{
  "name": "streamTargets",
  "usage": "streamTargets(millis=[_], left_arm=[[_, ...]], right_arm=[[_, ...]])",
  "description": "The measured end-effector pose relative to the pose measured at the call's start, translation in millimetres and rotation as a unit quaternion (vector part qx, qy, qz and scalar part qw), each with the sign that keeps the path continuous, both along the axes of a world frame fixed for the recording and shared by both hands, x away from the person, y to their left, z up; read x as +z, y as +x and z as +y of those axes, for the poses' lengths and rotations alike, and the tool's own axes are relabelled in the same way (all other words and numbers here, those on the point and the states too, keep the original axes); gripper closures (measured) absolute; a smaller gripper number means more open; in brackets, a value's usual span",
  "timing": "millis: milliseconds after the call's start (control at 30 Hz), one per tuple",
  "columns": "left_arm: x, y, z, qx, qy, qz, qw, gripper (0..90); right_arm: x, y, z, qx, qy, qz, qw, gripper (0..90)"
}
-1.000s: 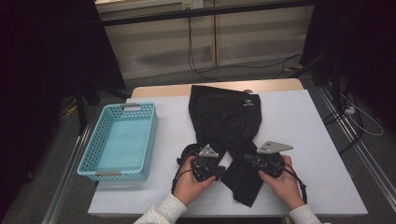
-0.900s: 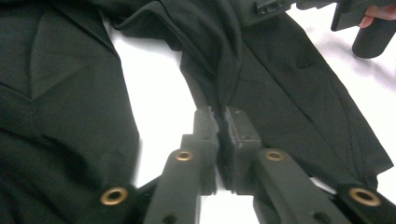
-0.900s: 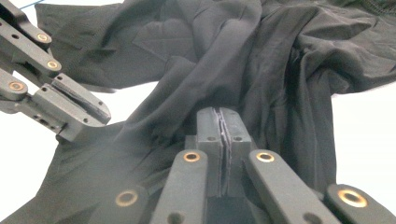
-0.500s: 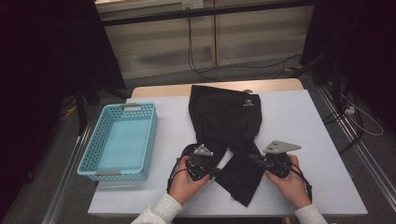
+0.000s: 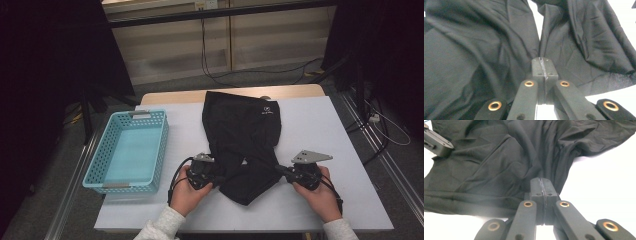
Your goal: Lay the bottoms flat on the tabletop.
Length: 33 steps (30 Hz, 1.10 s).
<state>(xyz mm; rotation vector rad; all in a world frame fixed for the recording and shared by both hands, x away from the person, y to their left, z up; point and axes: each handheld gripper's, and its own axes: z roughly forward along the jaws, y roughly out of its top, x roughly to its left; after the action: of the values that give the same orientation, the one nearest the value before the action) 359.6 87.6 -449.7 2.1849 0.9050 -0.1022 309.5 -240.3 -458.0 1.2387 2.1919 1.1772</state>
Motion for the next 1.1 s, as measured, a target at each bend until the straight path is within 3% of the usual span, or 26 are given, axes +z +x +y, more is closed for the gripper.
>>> streamTargets(millis=[367,633,767,1100], left_arm=[[2.1,-1.1,0.9,-0.001,-0.001,-0.003,1.0000,89.1],[9.5,-4.2,-14.1,-0.020,-0.031,-0.023,0.9990,53.3],[7.2,-6.6,-22.9,-0.035,-0.033,-0.020,0.9987,50.3],[-2.1,-11.6,-53.1,-0.065,-0.036,-0.010,0.9972,46.3]], right_arm=[[-0.3,-3.9,1.9,0.001,-0.018,-0.003,0.9998,85.9],[1.9,-5.0,1.6,-0.010,-0.015,-0.012,0.9998,68.4],[3.0,-5.2,2.3,-0.019,-0.016,-0.019,0.9995,58.2],[1.9,-11.5,-4.0,-0.045,-0.024,-0.022,0.9985,43.4]])
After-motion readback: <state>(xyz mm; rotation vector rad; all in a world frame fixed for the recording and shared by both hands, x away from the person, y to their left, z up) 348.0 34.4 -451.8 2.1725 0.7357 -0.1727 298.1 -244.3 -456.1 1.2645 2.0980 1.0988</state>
